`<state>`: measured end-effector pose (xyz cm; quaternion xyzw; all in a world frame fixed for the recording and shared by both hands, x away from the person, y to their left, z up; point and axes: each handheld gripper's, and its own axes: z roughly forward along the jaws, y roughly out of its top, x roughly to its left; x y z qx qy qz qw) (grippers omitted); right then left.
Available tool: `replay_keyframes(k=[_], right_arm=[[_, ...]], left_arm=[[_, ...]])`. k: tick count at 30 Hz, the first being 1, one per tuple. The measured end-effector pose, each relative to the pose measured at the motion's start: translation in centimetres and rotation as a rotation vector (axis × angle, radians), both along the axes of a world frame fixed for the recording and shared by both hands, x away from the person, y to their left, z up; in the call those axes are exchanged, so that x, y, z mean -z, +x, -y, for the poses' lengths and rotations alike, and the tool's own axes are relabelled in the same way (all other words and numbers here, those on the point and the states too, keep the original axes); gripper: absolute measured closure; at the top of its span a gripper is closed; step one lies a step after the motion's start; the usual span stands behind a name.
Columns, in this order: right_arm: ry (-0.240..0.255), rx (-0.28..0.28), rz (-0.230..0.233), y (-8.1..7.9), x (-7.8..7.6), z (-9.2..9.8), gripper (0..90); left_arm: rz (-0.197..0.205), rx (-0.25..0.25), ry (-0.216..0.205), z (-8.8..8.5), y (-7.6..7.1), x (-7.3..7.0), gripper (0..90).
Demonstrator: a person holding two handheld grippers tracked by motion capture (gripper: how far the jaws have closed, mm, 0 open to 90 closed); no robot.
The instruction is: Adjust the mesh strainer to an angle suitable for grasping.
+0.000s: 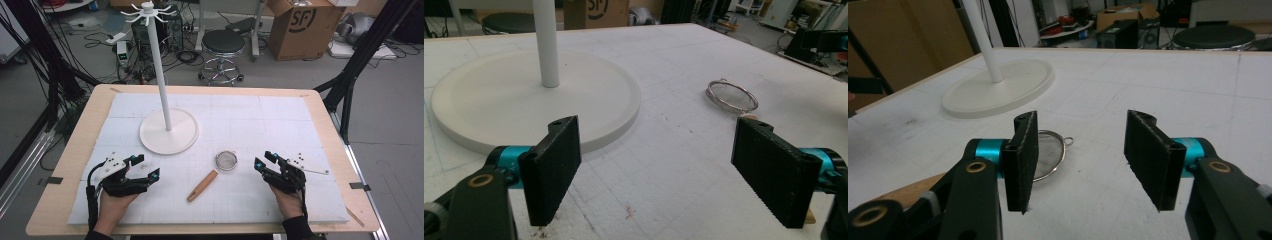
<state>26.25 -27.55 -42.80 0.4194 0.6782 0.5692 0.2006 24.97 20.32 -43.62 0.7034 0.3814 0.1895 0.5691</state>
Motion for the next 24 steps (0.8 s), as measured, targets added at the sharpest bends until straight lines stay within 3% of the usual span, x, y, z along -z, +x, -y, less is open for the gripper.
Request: replay_keyframes(k=[2,7,21,22,24], right_arm=[[0.022,-0.031,-0.015,0.1,0.0,-0.1,55.5],[0.011,-0.088,-0.021,0.0,-0.3,-0.6,66.2],[0.008,-0.187,-0.053,0.2,-0.3,-2.2,88.5],[0.019,-0.2,-0.058,0.2,-0.2,-2.3,89.0],[0.085,-0.237,-0.082,0.3,-0.3,-2.5,89.1]], left_arm=[[0.0,0.003,0.0,0.0,0.0,0.0,20.5],[-0.001,0.002,0.008,0.0,0.1,0.1,20.5],[-0.003,-0.001,0.015,0.1,0.1,0.2,20.4],[-0.002,-0.001,0.014,0.1,0.1,0.2,20.5],[-0.002,0.0,0.016,0.1,0.1,0.2,20.4]])
